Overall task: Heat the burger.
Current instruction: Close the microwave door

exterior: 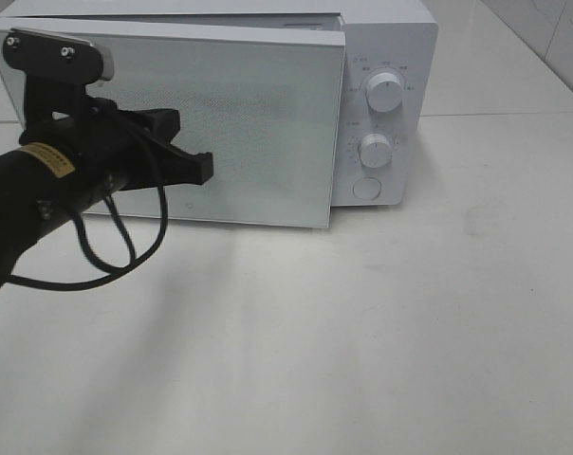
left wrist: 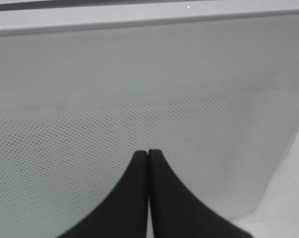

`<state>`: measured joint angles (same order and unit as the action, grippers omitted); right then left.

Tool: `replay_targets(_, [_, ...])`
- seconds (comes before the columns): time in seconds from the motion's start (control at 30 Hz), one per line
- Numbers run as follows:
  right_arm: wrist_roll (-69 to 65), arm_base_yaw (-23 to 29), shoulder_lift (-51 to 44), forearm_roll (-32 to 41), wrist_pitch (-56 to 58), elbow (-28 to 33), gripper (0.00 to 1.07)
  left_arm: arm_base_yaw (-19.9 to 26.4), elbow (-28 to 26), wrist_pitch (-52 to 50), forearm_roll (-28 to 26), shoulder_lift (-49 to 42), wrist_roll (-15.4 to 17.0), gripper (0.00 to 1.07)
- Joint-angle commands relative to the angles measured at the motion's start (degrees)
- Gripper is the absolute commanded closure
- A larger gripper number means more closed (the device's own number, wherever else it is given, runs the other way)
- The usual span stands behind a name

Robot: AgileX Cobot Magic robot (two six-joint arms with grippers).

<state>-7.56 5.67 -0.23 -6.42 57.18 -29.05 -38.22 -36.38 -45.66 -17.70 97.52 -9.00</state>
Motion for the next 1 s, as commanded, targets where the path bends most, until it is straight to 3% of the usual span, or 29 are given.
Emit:
replay_targets(0.03, [0.4, -0.4, -1.78, 0.11, -0.11, 0.11, 0.33, -1.78, -2.86, -1.03, -4.18, 1.6, -1.6, 1.07])
replay_targets(0.27, [0.4, -0.4, -1.78, 0.11, -0.11, 0.11, 0.33, -5.16, -12.38, -0.17, -10.49, 7.91, -5.04, 1.07])
replay_targets(0.6, [0.4, -0.4, -1.78, 0.11, -0.11, 0.11, 0.33, -5.16, -21.2, 2.41, -11.8, 13.52, -5.04, 1.07])
replay_targets(0.77, [0.4, -0.4, -1.78, 0.11, -0.11, 0.11, 0.33, -5.16, -24.98, 3.27, -13.58, 16.1, -6.93, 1.07])
replay_targets(0.83, [0.4, -0.4, -1.78, 0.11, -0.11, 0.11, 0.33, -4.76, -28.19, 4.81, -16.96, 17.65, -8.48, 1.07])
replay_targets(1.0, [0.4, -0.4, -1.78, 0.11, -0.11, 0.11, 0.33, -4.13, -31.23, 6.36, -16.73, 19.25, -9.4, 1.07])
